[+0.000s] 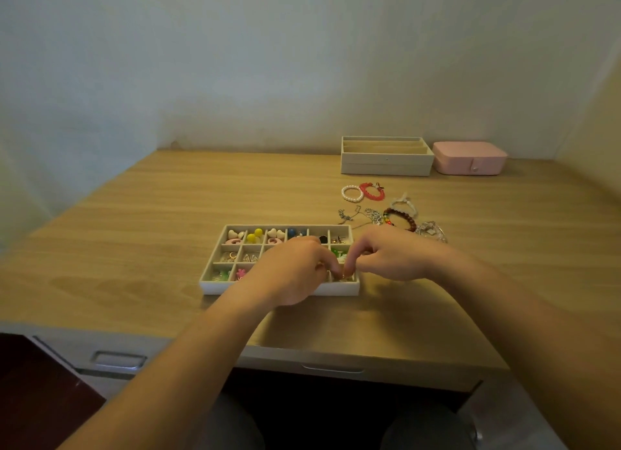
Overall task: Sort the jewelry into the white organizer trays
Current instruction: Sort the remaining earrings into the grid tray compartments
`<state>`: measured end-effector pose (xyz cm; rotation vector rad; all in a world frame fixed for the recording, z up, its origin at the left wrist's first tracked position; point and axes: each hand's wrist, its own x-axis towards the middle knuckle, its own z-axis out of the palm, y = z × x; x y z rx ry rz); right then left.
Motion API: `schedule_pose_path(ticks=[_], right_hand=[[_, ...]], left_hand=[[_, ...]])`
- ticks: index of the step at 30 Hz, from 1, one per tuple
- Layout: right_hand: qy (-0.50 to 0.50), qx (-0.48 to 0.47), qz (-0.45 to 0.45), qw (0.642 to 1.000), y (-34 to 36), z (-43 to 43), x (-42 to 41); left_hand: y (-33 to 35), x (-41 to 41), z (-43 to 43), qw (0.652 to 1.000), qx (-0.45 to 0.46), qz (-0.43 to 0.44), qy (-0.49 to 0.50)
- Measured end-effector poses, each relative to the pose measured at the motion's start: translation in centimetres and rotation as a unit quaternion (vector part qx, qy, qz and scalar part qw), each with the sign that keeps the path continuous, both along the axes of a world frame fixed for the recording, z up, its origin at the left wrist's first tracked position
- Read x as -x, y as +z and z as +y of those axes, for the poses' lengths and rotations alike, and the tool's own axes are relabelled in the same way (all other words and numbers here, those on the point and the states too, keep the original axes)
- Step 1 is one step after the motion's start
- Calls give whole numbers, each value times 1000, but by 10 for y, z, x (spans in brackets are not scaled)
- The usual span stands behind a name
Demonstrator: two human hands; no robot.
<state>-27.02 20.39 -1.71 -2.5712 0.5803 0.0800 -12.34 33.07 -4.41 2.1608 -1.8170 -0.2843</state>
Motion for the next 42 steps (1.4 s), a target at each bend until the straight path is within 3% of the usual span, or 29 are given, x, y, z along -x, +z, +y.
schedule_pose_path(ticks=[9, 15, 22, 30, 35, 42], right_hand=[[-18, -1, -5, 1000, -3, 1, 2], [-139, -15, -129, 982, -16, -9, 3], [-235, -90, -127, 959, -35, 8, -9], [-275, -89, -142, 947, -33, 22, -34], [-289, -90, -145, 942, -35, 26, -76], [-283, -97, -151, 942, -33, 33, -134]], left_hand=[[-1, -1, -1, 1000, 24, 16, 1], [-1, -16, 9, 995, 64, 66, 41], [-2, -23, 24, 995, 49, 76, 32], [6, -44, 31, 995, 14, 2, 97], [3, -59, 30, 981, 46, -74, 173], [-12, -99, 20, 963, 114, -61, 236]])
